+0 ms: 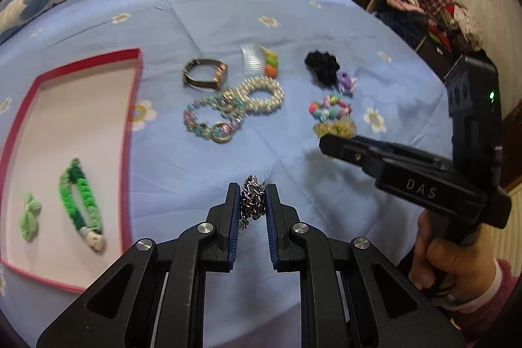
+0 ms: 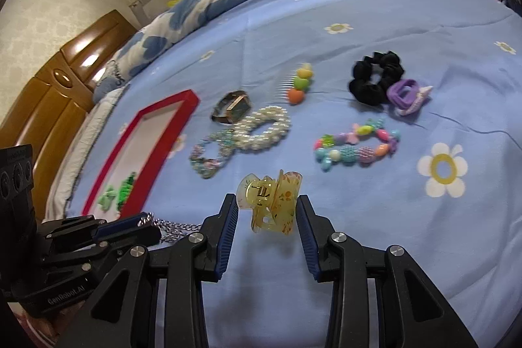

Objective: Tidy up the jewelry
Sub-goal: 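Grasp the silver chain with the left tool while the right tool grasps the yellow claw clip, then carry the chain and claw clip into the red tray and open both tools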

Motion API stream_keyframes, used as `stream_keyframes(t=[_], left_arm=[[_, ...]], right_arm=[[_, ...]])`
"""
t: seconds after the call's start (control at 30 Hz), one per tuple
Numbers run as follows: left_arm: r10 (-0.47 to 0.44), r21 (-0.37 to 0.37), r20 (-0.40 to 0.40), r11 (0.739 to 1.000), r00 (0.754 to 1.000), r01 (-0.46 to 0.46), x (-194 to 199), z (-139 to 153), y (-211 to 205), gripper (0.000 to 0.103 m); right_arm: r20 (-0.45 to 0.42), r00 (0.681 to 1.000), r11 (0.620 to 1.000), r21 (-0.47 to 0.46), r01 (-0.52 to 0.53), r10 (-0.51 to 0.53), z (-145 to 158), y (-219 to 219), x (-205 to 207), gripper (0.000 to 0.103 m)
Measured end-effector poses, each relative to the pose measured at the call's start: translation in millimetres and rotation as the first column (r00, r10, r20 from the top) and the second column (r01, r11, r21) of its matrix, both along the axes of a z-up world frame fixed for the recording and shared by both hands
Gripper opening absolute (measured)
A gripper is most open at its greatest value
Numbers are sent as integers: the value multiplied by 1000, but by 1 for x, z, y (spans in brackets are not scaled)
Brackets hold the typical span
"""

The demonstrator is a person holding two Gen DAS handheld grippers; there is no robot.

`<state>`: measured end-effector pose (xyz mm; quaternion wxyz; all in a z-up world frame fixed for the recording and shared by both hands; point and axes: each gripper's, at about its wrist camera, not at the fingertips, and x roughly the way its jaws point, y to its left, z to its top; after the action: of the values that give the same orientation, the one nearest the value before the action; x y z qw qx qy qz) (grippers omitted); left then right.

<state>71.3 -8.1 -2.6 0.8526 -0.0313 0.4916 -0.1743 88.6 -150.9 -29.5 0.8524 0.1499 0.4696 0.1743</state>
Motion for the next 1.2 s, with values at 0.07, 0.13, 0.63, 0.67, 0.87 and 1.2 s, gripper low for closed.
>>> stream_keyframes(t=[0.07,0.13,0.63,0.67,0.87,1.2], left_arm=[[19,-9,13,1000,1000,-19,-3,7,8,13],[43,-21,21,999,999,-42,-5,12,17,13],[230,-60,75,972,970,-226,-22,40,89,13],[243,-62,77,969,967,-239,-22,40,95,13],[317,-75,73,947,946,-312,-22,42,128,13],[405,-71,47,913,913,-401,-14,31,174,13]], right_arm=[[9,1000,1000,10,-16,16,6,7,-1,37],[16,999,999,15,-30,30,10,12,-2,37],[58,985,986,36,-165,163,32,74,-1,37],[60,982,983,39,-179,177,34,80,0,37],[74,968,969,48,-243,240,41,111,4,37],[87,934,935,50,-351,346,40,175,13,37]])
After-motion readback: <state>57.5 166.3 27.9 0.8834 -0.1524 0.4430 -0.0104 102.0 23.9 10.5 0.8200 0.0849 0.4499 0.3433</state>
